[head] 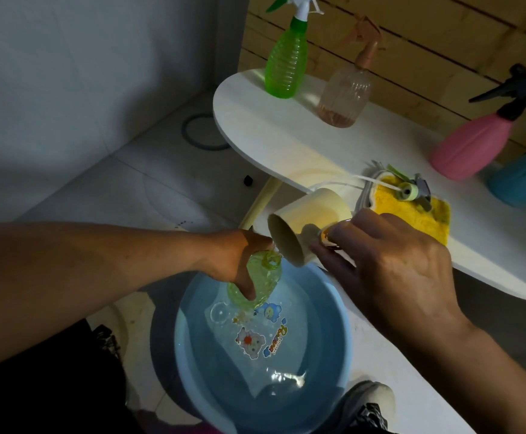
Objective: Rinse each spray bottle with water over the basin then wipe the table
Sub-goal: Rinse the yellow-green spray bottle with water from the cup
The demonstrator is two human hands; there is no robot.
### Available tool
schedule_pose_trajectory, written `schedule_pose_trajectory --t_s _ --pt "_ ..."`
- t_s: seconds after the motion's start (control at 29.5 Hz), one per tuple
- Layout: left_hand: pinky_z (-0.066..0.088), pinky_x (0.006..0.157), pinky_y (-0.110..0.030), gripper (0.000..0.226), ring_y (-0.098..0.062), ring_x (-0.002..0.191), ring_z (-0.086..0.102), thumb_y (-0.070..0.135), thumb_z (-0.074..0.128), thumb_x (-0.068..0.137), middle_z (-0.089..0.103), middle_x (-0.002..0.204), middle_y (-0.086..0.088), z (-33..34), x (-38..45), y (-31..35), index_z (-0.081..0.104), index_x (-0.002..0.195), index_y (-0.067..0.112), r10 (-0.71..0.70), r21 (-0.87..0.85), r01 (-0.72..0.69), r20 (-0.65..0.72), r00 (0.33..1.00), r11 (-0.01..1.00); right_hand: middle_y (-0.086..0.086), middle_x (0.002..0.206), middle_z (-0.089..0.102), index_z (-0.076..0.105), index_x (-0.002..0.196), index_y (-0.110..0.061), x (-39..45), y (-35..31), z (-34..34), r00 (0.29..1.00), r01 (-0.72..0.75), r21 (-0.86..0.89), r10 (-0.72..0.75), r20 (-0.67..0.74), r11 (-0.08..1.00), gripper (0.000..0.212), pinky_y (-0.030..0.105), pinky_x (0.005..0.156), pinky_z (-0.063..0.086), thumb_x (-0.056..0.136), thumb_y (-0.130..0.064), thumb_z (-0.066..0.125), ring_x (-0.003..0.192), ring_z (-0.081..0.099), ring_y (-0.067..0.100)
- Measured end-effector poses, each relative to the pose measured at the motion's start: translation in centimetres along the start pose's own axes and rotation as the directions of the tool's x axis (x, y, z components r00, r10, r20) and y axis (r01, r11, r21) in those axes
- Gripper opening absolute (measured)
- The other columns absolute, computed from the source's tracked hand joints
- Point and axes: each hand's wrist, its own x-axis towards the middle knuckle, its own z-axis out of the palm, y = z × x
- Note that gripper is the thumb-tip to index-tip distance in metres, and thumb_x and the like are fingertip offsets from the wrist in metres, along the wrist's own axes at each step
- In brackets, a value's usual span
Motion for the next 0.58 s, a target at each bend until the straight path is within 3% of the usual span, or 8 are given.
schedule_pose_trajectory --t_s 0.2,0.34,0.44,0.58 --pt "0.049 0.106 -0.035 0.094 -0.013 0.127 0.052 0.036 0.094 0.069 0.053 0.143 0.010 -0.1 0.0 0.0 0.043 0.149 0.035 0.006 -0.023 -0.005 0.016 1.000 1.000 0.001 0.082 0.061 0.068 0.088 -0.019 -0.2 -0.1 0.0 0.997 0.067 -0.001 -0.067 -0.039 0.998 0.026 0.027 0.053 0.029 0.102 -0.039 0.059 0.069 0.058 0.024" --pt "0.049 0.103 -0.027 0.096 -0.010 0.125 0.053 0.035 0.094 0.068 0.054 0.141 0.014 0.0 0.0 -0.2 0.044 0.150 0.035 0.012 -0.039 -0.012 0.001 1.000 0.999 -0.001 0.082 0.060 0.068 0.088 -0.021 -0.3 0.0 0.2 0.999 0.050 0.021 -0.050 -0.012 0.999 0.025 0.028 0.052 0.032 0.100 -0.041 0.059 0.069 0.057 0.023" --pt "0.043 0.084 -0.008 0.093 -0.006 0.115 0.056 0.031 0.094 0.069 0.053 0.126 0.021 0.1 -0.1 -0.4 0.046 0.148 0.033 -0.010 -0.064 0.010 -0.006 1.000 0.998 -0.005 0.080 0.060 0.069 0.088 -0.025 -0.3 0.1 0.7 0.998 -0.052 0.116 0.048 0.042 0.992 0.026 0.029 0.049 0.038 0.098 -0.047 0.060 0.071 0.057 0.021" --pt "0.044 0.071 -0.006 0.084 -0.002 0.090 0.063 0.024 0.094 0.068 0.059 0.109 0.025 0.2 0.0 -0.9 0.052 0.140 0.030 -0.022 -0.082 0.020 -0.022 1.000 0.996 -0.012 0.076 0.061 0.068 0.083 -0.029 -0.2 0.2 1.6 0.937 -0.343 0.266 0.310 0.159 0.901 0.034 0.030 0.054 0.041 0.093 -0.060 0.061 0.070 0.055 0.013"
